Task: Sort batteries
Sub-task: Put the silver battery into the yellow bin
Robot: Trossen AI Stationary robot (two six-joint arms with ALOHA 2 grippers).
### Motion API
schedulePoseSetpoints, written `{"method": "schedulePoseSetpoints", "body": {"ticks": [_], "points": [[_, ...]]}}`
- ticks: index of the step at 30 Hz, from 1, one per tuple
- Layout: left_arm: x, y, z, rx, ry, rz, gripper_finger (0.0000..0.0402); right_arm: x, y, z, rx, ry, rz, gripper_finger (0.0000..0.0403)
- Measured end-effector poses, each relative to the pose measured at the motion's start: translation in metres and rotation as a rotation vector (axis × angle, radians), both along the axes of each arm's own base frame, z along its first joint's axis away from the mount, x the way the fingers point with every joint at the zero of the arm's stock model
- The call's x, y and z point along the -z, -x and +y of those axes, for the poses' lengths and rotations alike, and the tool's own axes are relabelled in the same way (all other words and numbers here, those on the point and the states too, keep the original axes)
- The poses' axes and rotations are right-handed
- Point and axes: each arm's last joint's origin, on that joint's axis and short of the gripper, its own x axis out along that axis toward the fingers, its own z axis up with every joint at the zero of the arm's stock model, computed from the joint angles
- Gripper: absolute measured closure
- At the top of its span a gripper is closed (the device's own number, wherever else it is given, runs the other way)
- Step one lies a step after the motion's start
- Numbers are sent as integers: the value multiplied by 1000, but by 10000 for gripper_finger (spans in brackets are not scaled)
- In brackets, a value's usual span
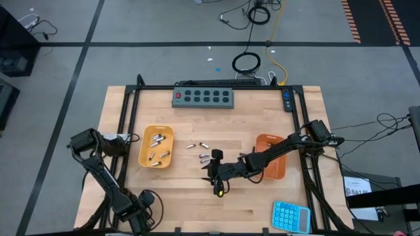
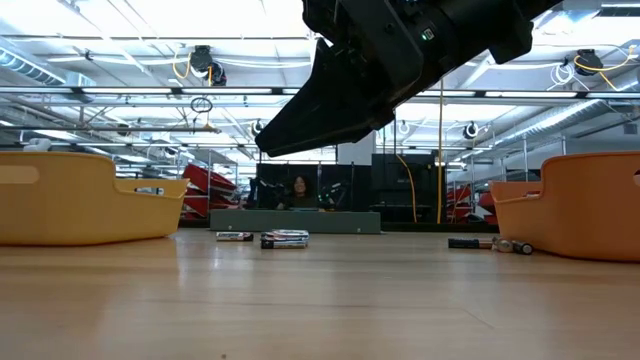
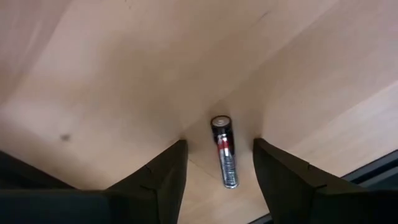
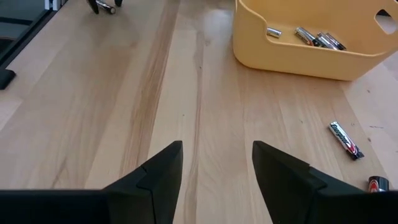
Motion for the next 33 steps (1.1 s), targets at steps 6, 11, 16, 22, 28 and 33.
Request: {"method": "schedulePoseSetpoints", "body": {"ticks": [6, 11, 16, 22, 28, 33], "points": [[4, 1, 1, 131, -4, -1, 244, 0, 0, 0, 0, 0, 0, 218], [8, 2, 3, 278, -4, 8, 371, 0, 0, 0, 0, 0, 0, 218], [7, 2, 3, 319, -15, -5, 380, 0, 0, 0, 0, 0, 1, 218], [-8, -2, 3, 389, -206, -46, 380, 0, 0, 0, 0, 0, 1, 218], [-32, -5, 11, 448, -437, -71, 382, 0, 0, 0, 7, -11, 1, 218], [-48, -1, 19, 502, -541, -27, 382, 1, 1, 0, 26, -30, 14, 218]]}}
